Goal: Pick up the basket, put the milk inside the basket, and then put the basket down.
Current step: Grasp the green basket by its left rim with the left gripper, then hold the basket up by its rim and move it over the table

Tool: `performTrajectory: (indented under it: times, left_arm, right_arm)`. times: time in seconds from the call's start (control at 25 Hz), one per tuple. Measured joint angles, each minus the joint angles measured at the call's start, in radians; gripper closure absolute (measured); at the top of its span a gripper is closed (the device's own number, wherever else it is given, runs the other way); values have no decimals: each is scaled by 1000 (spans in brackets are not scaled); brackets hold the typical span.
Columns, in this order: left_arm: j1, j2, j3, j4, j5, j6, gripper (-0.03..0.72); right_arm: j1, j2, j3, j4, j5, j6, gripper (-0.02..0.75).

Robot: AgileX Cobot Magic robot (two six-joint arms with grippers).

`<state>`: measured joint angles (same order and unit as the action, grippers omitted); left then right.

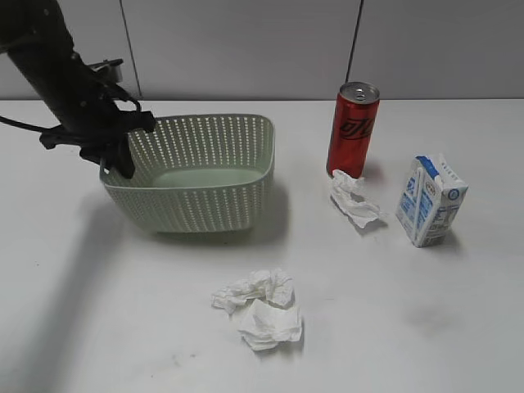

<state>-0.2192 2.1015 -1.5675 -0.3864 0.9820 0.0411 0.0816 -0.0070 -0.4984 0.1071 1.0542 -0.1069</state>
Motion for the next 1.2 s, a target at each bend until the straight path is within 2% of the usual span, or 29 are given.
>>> performTrajectory:
  times: [0.2, 0.32, 0.44, 0.64, 1.2]
  left_arm:
    - [-17, -108, 0, 86, 63, -81, 688]
    - [-64, -180, 0, 191, 89, -154, 688]
    - [-116, -227, 0, 251, 102, -217, 688]
    - [-161, -235, 0, 261, 107, -255, 688]
    - [-161, -176, 0, 251, 112, -263, 688]
  right_arm:
    - [0, 0, 0, 0, 0, 2, 149]
    - [0, 0, 0, 0, 0, 5, 149]
    - [0, 11, 0, -1, 0, 13, 149]
    - [0, 137, -42, -1, 0, 21, 149]
    - [0, 823, -390, 44, 67, 54, 149]
